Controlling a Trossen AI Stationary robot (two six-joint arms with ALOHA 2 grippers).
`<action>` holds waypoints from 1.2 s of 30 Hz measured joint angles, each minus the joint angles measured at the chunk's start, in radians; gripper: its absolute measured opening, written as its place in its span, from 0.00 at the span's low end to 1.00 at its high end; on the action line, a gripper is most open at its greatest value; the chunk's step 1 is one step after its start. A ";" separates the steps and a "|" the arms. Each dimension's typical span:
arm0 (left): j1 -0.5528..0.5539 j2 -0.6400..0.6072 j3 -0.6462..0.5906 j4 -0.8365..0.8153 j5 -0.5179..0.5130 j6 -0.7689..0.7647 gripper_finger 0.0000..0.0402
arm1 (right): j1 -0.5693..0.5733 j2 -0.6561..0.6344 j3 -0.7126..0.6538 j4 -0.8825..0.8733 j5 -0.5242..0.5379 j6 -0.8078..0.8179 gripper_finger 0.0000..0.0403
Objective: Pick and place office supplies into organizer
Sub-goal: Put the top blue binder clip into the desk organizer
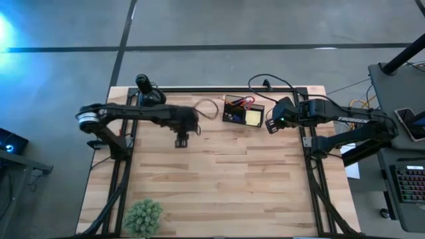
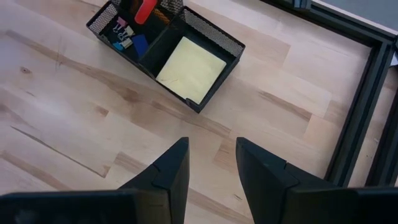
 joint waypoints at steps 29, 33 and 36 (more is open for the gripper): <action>0.225 -0.050 -0.166 0.194 0.241 0.042 0.40 | 0.000 0.000 0.000 0.007 0.000 0.000 0.31; 0.238 -0.057 -0.165 0.209 0.260 0.083 0.40 | 0.000 0.000 0.000 0.010 0.000 0.000 0.31; 0.237 -0.047 -0.168 0.201 0.270 0.144 0.40 | 0.000 0.000 0.000 0.019 0.000 0.000 0.31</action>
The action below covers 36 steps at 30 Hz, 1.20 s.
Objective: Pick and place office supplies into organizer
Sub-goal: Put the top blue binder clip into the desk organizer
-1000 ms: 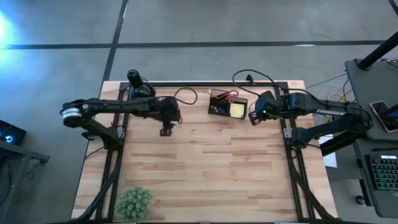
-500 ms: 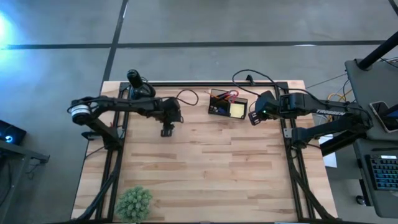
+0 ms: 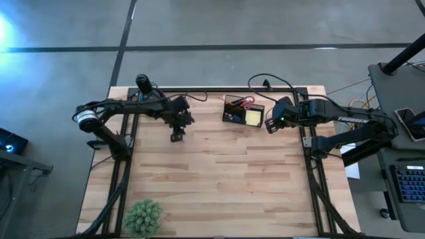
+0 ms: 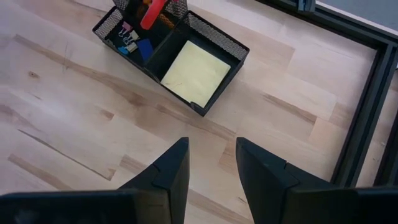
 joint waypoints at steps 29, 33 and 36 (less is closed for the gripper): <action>0.005 0.110 -0.002 0.036 0.042 -0.061 0.40 | -0.003 0.000 0.000 0.004 0.000 0.000 0.31; -0.015 0.113 -0.001 0.039 -0.034 -0.059 0.40 | -0.003 0.000 0.000 0.004 0.000 0.000 0.31; -0.035 0.113 0.000 0.041 -0.124 -0.043 0.40 | -0.003 0.000 0.000 0.004 0.000 0.000 0.31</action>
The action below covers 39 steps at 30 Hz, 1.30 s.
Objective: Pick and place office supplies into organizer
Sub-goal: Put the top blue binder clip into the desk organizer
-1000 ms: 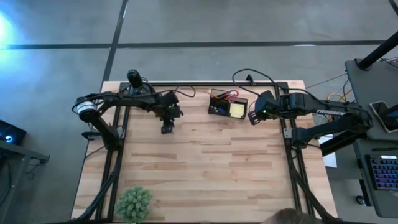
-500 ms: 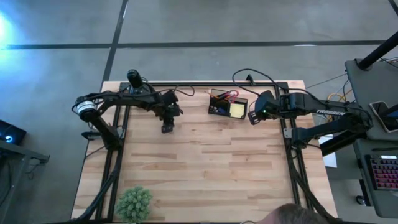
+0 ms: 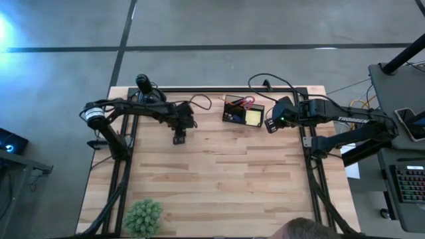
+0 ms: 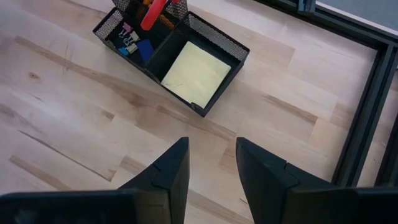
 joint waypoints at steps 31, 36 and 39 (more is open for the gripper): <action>-0.054 -0.062 0.218 0.035 -0.026 -0.020 0.11 | 0.000 0.000 0.000 0.001 0.000 0.000 0.31; -0.128 -0.026 0.272 0.357 -0.001 -0.019 0.11 | 0.000 0.000 0.000 0.001 0.000 0.000 0.31; -0.162 0.062 0.315 0.412 -0.002 -0.020 0.11 | 0.000 0.000 0.000 0.001 0.000 0.000 0.31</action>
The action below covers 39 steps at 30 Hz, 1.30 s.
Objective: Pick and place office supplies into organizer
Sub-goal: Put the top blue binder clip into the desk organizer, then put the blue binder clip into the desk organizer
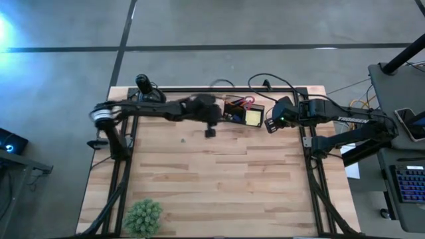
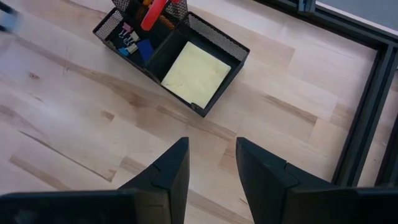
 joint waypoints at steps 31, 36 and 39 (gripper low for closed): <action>-0.007 0.440 0.352 -0.072 -0.286 -0.313 0.13 | 0.000 0.000 0.000 0.005 0.000 0.000 0.31; -0.006 0.421 0.351 -0.081 -0.256 -0.340 0.21 | 0.000 0.000 0.000 0.006 0.000 0.000 0.31; -0.008 0.417 0.361 -0.083 -0.239 -0.342 0.27 | 0.000 0.000 0.000 0.006 0.000 0.000 0.31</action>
